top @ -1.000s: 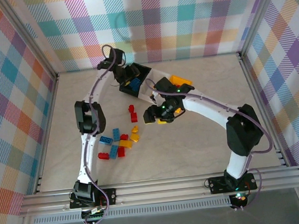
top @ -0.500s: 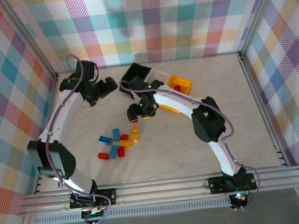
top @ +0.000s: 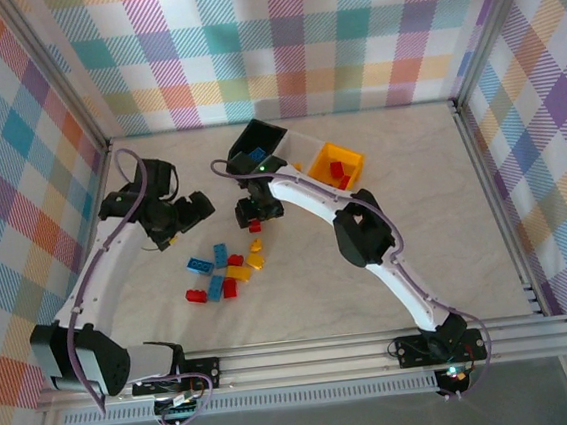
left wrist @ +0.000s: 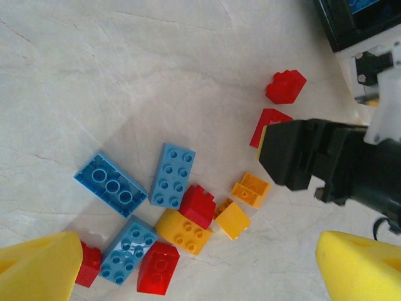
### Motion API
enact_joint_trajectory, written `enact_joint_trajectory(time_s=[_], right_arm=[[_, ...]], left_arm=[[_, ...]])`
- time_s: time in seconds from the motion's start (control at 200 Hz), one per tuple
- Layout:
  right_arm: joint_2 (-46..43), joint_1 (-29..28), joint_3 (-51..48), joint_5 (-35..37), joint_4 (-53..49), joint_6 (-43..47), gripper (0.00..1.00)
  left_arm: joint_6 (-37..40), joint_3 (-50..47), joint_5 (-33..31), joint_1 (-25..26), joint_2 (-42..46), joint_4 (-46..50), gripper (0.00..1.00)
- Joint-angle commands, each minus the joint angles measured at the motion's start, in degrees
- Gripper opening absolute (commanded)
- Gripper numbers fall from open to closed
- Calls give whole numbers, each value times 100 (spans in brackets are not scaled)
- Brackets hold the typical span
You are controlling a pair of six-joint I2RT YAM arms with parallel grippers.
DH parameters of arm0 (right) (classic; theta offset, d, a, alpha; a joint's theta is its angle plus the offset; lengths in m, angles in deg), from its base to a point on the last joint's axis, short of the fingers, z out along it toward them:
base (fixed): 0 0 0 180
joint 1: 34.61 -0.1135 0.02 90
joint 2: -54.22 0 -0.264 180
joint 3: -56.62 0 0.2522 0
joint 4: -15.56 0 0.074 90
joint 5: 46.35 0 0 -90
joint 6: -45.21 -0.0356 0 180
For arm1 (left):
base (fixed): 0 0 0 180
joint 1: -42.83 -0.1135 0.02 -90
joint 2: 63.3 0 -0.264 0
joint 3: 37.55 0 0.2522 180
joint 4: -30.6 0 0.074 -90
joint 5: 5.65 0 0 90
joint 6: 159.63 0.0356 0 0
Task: Sort the legos into containers by color
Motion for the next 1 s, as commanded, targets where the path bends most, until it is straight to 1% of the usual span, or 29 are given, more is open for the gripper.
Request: enact_joint_trajectory(time_s=[0.0,0.135,0.31,0.48,0.56,0.645,0.82,0.88,0.995], right_arm=[[256,-73,352,357,-305,-45,66],[375,-165,465,595,-339,-24,64],[438,-276,476,733,-405,-40,62],[410,-276,474,797,-444,-7,49],[388,-276,483,800,-416,24,46],[331,-281,458,792,-386,66,40],[23,-263,103,827,-114,253,38],[-123,-260,-60,840,14,321,36],[-361,-233,-232,814,130,390,35]], left_arm=[[148,-42,-76,-73,116,307,96],[270,-43,3,-98,118,372,97],[384,-66,107,-156,91,358,97],[367,-149,194,-156,91,278,97],[373,-179,193,-159,100,277,97],[382,-204,178,-163,109,278,97],[382,-222,165,-165,64,262,97],[389,-206,150,-164,39,268,97],[378,-172,124,-161,-20,267,98]])
